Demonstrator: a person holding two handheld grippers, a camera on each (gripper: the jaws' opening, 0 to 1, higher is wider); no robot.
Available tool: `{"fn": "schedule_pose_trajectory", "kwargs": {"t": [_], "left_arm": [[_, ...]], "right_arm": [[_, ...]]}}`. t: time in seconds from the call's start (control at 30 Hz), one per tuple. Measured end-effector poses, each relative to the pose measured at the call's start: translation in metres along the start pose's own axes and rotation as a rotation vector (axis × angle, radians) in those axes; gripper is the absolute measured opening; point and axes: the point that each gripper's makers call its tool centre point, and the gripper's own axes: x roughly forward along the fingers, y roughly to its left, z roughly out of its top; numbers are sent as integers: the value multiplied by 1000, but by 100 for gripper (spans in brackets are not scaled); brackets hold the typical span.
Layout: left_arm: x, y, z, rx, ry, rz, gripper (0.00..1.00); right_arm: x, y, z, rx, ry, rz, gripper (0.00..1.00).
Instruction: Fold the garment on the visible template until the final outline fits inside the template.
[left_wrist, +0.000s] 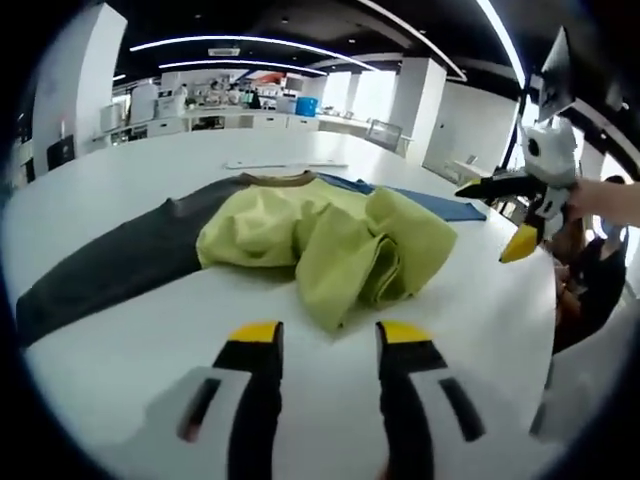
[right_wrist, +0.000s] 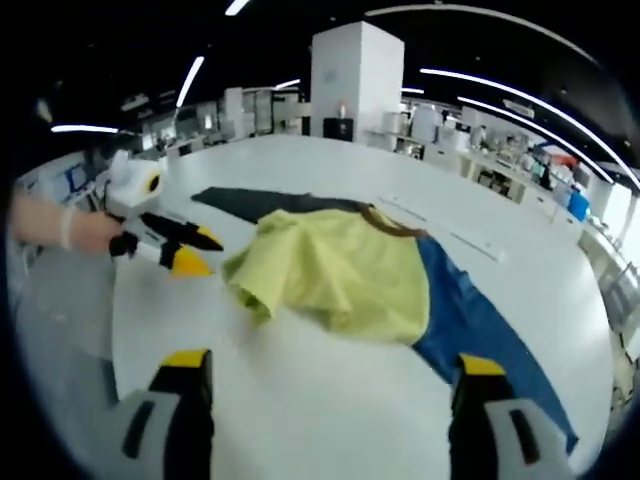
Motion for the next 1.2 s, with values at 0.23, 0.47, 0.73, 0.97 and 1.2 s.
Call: {"fn": "schedule_pose_trajectory", "kwargs": {"t": [0.23, 0.47, 0.73, 0.97, 1.2], "left_arm": [[14, 0, -5, -29, 12, -1, 25], [18, -1, 0, -52, -3, 14, 20], [19, 5, -2, -72, 1, 37, 4], [10, 0, 9, -86, -33, -6, 0], [2, 2, 12, -127, -55, 9, 0]], "right_arm": [[0, 17, -7, 21, -13, 21, 100], [-2, 40, -14, 13, -1, 51, 100], [1, 53, -14, 14, -14, 78, 98], [7, 55, -13, 19, -20, 79, 84], [19, 61, -10, 58, -60, 38, 65]]}}
